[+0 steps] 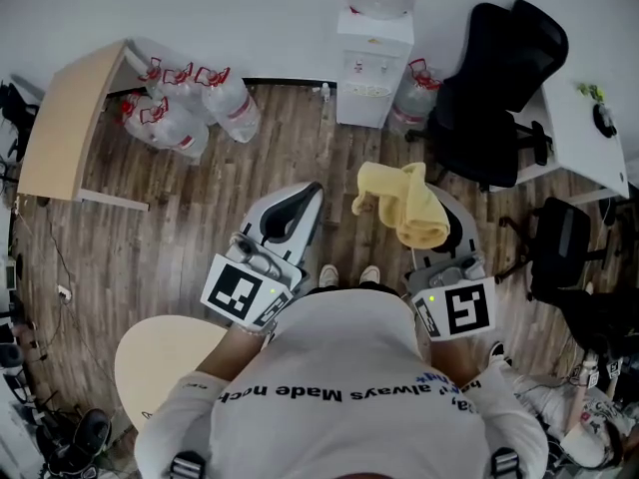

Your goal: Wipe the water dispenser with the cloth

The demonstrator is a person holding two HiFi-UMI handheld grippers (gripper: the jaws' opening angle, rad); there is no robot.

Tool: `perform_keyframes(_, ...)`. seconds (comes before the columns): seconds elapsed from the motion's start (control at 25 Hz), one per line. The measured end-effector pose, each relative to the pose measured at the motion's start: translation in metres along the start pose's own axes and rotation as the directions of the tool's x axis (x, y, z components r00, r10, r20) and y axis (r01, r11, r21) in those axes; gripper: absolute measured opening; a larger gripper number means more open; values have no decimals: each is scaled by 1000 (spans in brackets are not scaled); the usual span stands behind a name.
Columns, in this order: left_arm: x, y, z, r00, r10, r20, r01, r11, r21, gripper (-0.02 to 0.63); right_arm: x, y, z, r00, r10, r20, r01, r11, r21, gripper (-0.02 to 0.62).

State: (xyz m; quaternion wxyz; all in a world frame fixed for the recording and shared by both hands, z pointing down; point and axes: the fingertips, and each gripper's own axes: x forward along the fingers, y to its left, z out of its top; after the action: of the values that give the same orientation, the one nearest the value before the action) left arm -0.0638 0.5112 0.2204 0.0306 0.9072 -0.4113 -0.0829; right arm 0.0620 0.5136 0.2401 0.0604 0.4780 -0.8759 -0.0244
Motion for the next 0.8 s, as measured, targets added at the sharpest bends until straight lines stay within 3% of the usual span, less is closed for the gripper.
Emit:
perform_keyframes(0.36, -4, 31, -2, 1000, 15, 3, -15, 1000, -17, 20, 25, 10, -6, 1000, -2, -23, 2, 1000, 5, 66)
perform_keyframes(0.8, 30, 55, -4, 1000, 26, 6, -26, 1000, -13, 20, 58, -23, -6, 1000, -5, -13, 5, 1000, 3, 66)
